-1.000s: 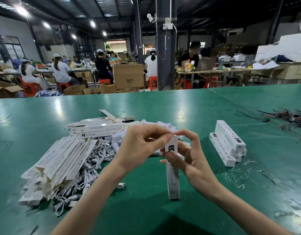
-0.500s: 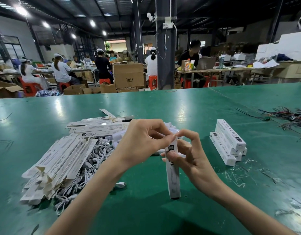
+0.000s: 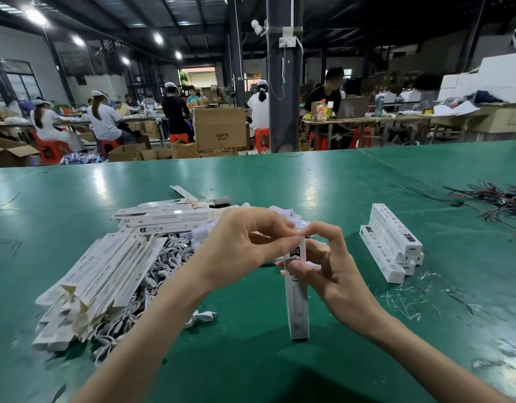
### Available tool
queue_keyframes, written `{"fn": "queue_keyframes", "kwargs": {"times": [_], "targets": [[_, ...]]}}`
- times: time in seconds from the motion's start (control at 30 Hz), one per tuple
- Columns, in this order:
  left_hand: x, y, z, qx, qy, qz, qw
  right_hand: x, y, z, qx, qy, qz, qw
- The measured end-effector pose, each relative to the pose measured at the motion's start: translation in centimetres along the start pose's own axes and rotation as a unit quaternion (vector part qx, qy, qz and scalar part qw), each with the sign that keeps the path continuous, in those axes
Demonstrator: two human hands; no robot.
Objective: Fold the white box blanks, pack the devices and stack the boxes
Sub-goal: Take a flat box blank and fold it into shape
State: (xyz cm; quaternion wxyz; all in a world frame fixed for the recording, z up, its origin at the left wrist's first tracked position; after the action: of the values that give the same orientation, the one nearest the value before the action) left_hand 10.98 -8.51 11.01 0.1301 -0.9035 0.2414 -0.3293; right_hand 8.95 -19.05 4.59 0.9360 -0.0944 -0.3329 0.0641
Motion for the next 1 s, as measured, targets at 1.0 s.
{"fn": "queue_keyframes", "kwargs": {"times": [1.0], "targets": [[-4.7,-5.0,6.6,0.272,-0.023,-0.283,0.919,2.7,-13.5,-5.0,-0.695,0.219,-0.09,0.679]]}}
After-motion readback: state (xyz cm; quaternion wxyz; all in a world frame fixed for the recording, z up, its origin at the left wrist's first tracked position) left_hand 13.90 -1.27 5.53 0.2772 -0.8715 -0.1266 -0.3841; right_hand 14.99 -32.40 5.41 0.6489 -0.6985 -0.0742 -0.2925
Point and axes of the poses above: each hand's wrist, its own x-axis towards the middle knuckle, its own y-axis out of the palm, z = x × y, the point moved 10 cm from there along x, towards the middle knuckle, and after that the axes turned 5 degrees about -x, right-handed, at the moved point
